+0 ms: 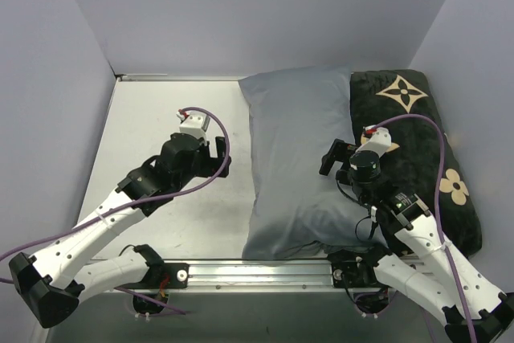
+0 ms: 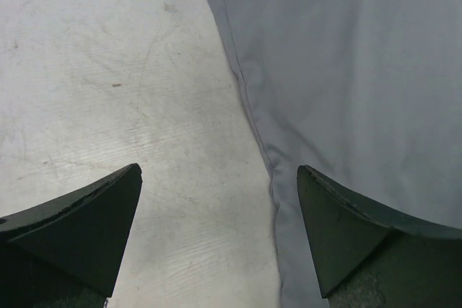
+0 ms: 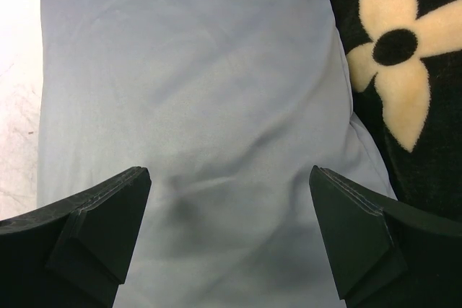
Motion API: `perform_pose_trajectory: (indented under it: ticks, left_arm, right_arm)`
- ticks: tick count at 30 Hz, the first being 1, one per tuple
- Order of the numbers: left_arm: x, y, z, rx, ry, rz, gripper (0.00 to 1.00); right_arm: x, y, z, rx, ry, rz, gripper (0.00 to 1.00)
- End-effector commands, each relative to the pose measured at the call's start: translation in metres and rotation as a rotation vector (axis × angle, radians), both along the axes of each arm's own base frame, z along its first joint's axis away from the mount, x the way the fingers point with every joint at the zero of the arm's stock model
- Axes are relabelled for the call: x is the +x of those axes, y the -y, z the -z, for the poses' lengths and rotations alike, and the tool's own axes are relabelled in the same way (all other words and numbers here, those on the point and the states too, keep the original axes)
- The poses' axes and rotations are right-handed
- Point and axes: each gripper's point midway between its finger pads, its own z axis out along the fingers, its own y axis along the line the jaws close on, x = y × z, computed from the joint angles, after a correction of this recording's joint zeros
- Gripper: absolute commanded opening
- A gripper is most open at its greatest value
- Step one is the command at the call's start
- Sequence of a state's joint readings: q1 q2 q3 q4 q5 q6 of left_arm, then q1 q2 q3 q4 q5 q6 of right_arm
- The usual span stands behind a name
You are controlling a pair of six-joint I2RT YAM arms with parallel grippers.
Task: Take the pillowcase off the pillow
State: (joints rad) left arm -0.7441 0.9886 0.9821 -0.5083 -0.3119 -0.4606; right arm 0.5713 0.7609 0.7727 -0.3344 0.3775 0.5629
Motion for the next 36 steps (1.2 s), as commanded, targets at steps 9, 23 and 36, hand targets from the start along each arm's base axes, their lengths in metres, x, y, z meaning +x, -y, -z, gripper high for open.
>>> perform_pose_trajectory:
  ticks: [9, 23, 36]
  left_arm:
    - [0.019, 0.044, -0.016, -0.123, 0.019, 0.120, 0.97]
    - [0.074, 0.074, 0.003, -0.261, -0.044, 0.187, 0.97]
    - [0.107, 0.135, 0.014, -0.397, -0.073, 0.390, 0.97]
  right_arm:
    - [-0.002, -0.001, 0.003, -0.033, -0.030, -0.018, 1.00]
    - [-0.001, -0.014, 0.004, -0.031, -0.081, -0.074, 1.00]
    - [-0.003, -0.026, 0.018, -0.053, -0.149, -0.122, 1.00]
